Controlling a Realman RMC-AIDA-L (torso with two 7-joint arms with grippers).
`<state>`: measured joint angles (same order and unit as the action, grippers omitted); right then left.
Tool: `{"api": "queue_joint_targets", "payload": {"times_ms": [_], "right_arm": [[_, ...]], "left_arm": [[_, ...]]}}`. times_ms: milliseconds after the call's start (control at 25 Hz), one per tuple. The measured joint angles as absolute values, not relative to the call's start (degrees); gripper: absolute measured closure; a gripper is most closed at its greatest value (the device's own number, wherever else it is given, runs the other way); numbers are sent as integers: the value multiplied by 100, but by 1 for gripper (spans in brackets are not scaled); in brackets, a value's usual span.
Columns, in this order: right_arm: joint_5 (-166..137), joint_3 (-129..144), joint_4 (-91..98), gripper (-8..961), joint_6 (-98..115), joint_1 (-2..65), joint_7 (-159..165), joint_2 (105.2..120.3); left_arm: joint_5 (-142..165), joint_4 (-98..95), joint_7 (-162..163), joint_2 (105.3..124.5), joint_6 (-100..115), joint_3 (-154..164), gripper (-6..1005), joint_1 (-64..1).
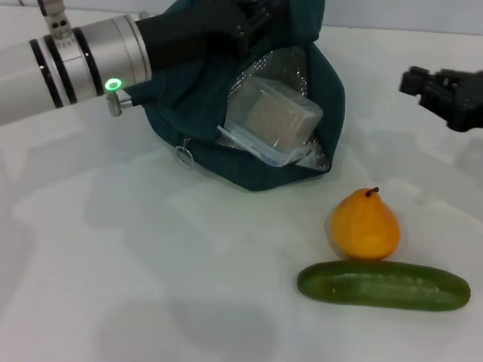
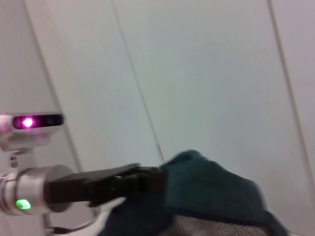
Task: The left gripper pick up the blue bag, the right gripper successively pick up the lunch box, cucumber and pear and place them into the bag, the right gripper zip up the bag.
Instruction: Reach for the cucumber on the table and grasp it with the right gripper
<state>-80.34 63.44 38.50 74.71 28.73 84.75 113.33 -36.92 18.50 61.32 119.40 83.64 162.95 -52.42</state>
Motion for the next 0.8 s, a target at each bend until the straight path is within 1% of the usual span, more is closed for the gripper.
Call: {"api": "queue_joint_targets", "payload": {"times_ms": [280,360,600,800], "right_arm": [[-8070,6310,3213,837,6613,2991,8479,11375],[-8122,6319,2980,659,6453,3132,8481,11387],[-8435,6548,2568,480,6427,3572,8566,11391],[-8452,7015,2593,404,6416,3725,8887,11400]], "left_arm": [[-3693,1819,6116,11950,8252,16295,953,-5295],[-3693,1804,6117,11954,8230,16295,953,-5307],[-3689,1757,6110,11953,8218,16295,953,-5322],[-3689,1758,6108,11952,8217,16295,953,-5330]]}}
